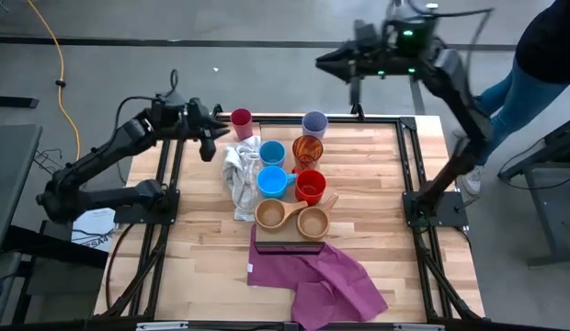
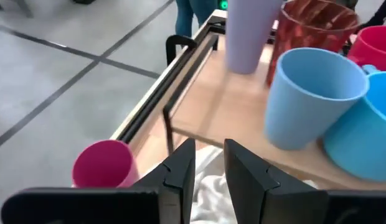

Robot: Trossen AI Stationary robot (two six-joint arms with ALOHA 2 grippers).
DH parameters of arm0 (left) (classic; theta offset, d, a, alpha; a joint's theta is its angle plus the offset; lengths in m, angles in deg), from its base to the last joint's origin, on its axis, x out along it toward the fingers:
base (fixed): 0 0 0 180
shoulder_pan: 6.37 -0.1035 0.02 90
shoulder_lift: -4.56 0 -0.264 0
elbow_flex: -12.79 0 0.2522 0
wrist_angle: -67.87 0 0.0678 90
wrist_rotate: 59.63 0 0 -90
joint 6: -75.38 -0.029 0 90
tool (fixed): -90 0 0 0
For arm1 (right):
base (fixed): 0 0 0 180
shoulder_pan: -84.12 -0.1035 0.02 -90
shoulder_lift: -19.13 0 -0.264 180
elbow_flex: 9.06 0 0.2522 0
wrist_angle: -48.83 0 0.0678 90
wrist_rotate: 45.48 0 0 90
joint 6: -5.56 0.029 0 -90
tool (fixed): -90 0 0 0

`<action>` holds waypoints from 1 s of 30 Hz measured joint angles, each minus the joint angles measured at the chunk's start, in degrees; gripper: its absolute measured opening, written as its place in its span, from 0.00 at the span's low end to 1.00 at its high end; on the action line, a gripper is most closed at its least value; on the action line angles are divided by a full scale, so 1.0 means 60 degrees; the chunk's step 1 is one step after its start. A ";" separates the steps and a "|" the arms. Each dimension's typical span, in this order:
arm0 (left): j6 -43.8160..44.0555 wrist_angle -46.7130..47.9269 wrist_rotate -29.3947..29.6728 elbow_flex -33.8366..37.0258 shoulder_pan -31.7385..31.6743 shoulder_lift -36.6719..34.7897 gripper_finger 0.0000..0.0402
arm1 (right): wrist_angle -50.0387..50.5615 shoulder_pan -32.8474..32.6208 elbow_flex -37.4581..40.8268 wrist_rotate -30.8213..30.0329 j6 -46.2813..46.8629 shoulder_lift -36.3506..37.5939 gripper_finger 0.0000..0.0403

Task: Stack small to large cups/mugs on shelf
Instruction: Put the pink cup on the shelf

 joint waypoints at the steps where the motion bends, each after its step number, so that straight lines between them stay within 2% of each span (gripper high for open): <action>1: -0.0180 0.0033 -0.0336 0.0000 -0.0311 0.0032 0.18 | -0.0006 -0.0006 0.0000 0.0006 0.0001 0.0178 0.11; 3: -0.0605 0.0234 -0.0752 -0.0007 -0.0789 0.0195 0.18 | 0.0105 -0.0011 0.0000 0.0036 0.0019 0.0426 0.11; 11: -0.2414 0.1028 -0.0796 -0.0324 -0.1467 0.1630 0.18 | 0.1337 -0.0079 0.0025 -0.0089 0.0220 0.0568 0.11; 16: -0.3453 0.1682 -0.0181 -0.1296 -0.1656 0.2866 0.18 | 0.1713 -0.0221 0.0022 -0.0117 0.0290 0.0568 0.11; 20: -0.4168 0.2553 -0.0106 -0.2217 -0.2089 0.3891 0.18 | 0.2511 -0.0240 0.0022 -0.0130 0.0554 0.0568 0.11; 24: -0.5166 0.3523 -0.0380 -0.3026 -0.2509 0.4778 0.19 | 0.2981 -0.0240 0.0022 -0.0698 0.0721 0.0568 0.11; 30: -0.6350 0.4490 -0.0553 -0.3784 -0.2628 0.5669 0.29 | 0.3031 -0.0240 0.0022 -0.0788 0.0704 0.0565 0.11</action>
